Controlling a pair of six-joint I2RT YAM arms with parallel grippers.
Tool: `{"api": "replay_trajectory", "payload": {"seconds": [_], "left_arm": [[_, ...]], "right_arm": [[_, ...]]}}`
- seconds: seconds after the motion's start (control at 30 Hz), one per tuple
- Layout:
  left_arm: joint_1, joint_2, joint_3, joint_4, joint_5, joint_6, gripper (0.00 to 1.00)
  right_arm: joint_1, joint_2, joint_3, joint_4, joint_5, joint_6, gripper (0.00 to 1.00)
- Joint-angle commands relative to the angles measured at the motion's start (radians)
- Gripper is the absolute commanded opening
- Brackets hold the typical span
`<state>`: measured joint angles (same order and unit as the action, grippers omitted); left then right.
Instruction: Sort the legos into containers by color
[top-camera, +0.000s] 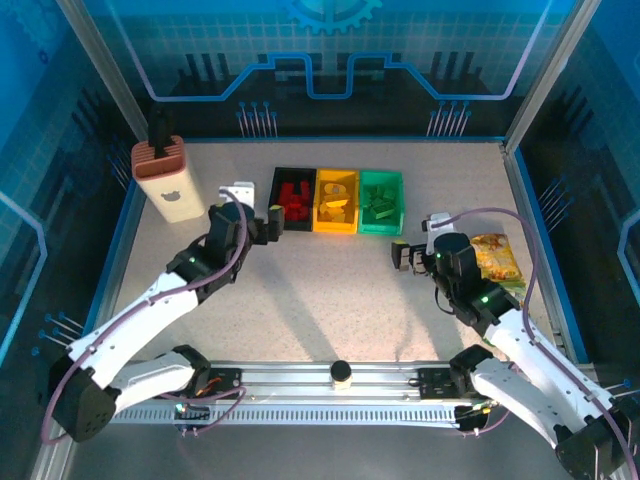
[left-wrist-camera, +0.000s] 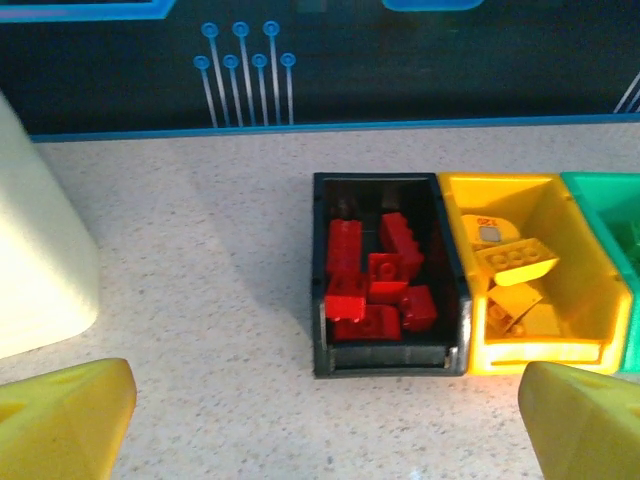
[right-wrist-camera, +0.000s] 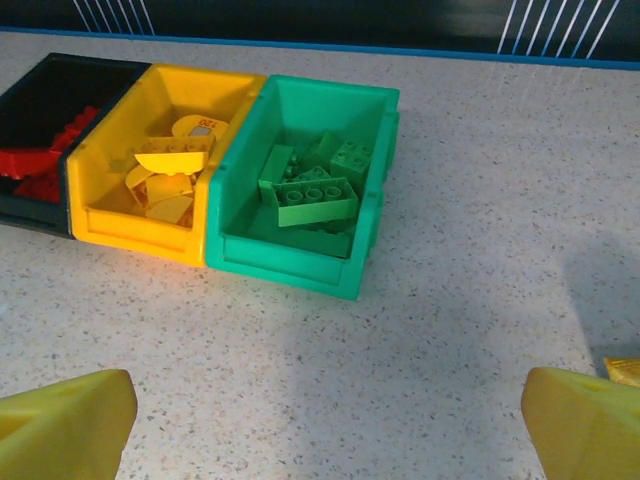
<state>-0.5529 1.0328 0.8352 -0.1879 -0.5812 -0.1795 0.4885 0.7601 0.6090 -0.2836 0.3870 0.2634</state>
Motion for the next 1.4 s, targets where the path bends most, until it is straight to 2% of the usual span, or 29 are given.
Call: {"api": "replay_trajectory", "payload": {"seconds": [0.0,0.2,0.33,0.5,0.7,0.87,1.03,1.17,1.37], "left_arm": [[0.005,-0.074,-0.082,0.072,-0.074,0.059,0.99],[0.004,-0.185,-0.201,0.071,-0.156,0.093,0.99],[0.002,-0.259,-0.267,0.066,-0.206,0.067,0.99],[0.003,-0.365,-0.363,0.156,-0.284,0.060,0.99],[0.003,-0.485,-0.475,0.178,-0.282,0.074,0.99],[-0.004,-0.510,-0.517,0.103,-0.338,0.045,0.99],[-0.015,-0.495,-0.566,0.171,-0.369,0.095,0.99],[-0.016,-0.489,-0.615,0.226,-0.381,0.103,0.99],[-0.044,-0.525,-0.677,0.237,-0.371,0.102,0.99]], "right_arm": [[-0.014,-0.026,-0.019,0.024,0.060,-0.045,1.00],[-0.014,-0.100,-0.063,0.029,0.098,-0.083,1.00],[-0.016,-0.162,-0.106,0.023,0.121,-0.075,1.00],[-0.015,-0.270,-0.183,0.024,0.137,-0.043,1.00],[-0.016,-0.403,-0.247,-0.029,0.172,-0.006,1.00],[-0.016,-0.496,-0.267,-0.145,0.247,0.034,1.00],[-0.016,-0.591,-0.293,-0.144,0.293,0.003,1.00],[-0.017,-0.588,-0.311,-0.093,0.328,-0.053,1.00],[-0.015,-0.530,-0.409,0.015,0.274,-0.153,1.00]]}}
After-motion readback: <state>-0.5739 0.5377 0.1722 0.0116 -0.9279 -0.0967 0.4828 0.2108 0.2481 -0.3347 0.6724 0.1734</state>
